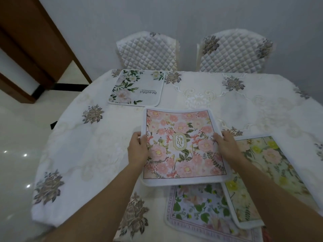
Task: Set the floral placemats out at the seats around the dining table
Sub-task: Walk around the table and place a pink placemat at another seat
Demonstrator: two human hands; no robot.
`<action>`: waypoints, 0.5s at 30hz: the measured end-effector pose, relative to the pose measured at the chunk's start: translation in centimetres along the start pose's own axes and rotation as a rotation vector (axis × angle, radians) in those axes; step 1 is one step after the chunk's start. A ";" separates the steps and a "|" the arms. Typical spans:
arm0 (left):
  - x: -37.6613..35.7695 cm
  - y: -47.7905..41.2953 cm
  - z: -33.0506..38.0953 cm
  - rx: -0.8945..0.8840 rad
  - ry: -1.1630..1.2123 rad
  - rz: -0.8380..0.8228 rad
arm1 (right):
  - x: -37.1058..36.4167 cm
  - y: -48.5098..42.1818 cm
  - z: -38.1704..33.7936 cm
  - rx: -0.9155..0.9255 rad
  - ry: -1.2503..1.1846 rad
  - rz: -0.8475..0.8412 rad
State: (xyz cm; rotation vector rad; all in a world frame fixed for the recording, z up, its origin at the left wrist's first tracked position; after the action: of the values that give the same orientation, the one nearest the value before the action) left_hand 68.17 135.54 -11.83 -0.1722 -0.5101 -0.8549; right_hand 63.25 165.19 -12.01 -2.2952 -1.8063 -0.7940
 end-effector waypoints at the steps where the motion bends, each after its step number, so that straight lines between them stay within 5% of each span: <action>1: 0.9 0.4 0.1 -0.002 0.000 0.007 | 0.0 0.8 -0.2 0.011 0.009 0.009; 15: 11.5 -0.1 -2.4 -0.076 -0.022 0.003 | -5.1 11.5 -2.4 0.073 0.018 0.132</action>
State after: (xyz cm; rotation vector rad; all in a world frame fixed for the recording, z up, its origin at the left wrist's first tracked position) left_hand 75.24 126.84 -8.17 -0.2518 -0.4978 -0.8713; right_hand 72.36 156.50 -9.77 -2.3244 -1.6287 -0.7135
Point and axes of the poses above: each hand's wrist, its own y-axis away from the middle knuckle, its own x-axis out of the back of the hand, z = x × y, the point moved 2 cm from there along -y, towards the middle knuckle, and after that the axes turned 12 degrees about z, right-handed, at the moved point
